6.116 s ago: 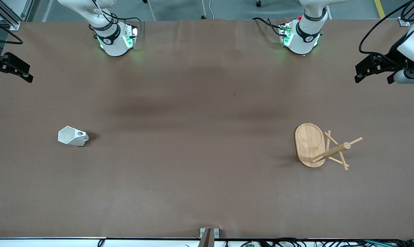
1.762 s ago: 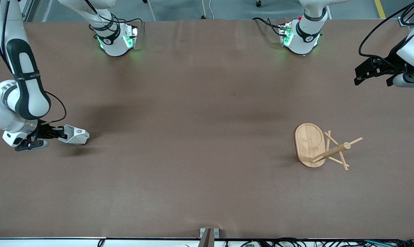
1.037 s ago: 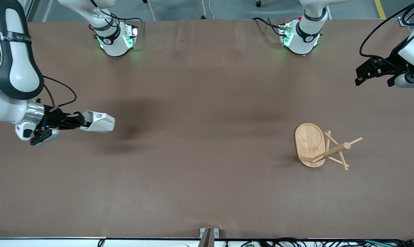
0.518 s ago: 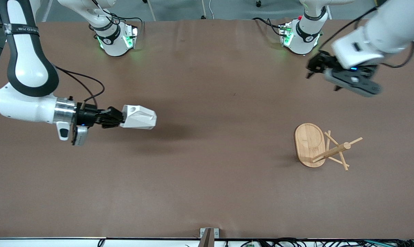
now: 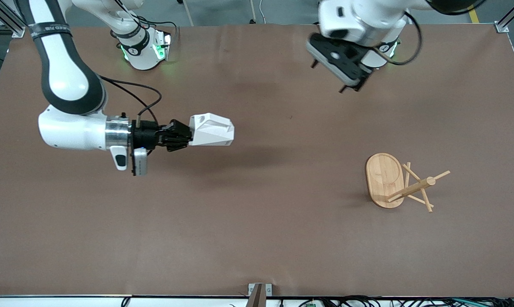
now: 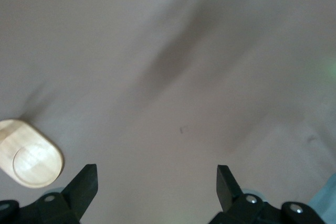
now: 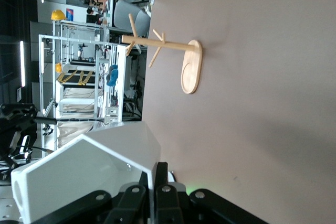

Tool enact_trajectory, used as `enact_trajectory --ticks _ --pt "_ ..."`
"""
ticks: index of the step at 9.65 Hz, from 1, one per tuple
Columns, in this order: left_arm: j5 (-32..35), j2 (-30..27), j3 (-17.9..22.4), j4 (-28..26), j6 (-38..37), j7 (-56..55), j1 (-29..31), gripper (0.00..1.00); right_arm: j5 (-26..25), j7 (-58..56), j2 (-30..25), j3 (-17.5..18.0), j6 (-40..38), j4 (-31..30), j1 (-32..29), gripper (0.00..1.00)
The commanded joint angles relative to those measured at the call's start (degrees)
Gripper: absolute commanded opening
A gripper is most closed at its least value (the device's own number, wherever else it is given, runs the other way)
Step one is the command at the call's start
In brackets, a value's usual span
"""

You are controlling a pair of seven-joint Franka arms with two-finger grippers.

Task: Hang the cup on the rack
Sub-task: 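Lift the cup with the right gripper while the left gripper approaches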

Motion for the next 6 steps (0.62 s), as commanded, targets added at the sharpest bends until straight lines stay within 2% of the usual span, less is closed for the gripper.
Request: enact_trajectory --ticks 1,4,6 --pt "-0.1 1.1 0.4 -1.0 3.8 1.7 -4.9 1.0 1.1 4.6 1.2 3.8 -0.2 2.6 -0.1 0.0" --pt "0.4 3.0 0.4 -1.0 11.1 1.7 -10.9 1.0 1.1 5.8 1.2 7.0 -2.8 2.8 0.3 0.01" --pt "5.9 5.1 -0.1 -1.0 13.8 1.7 -13.3 1.0 1.1 5.8 1.2 7.5 -3.2 2.9 1.6 0.01"
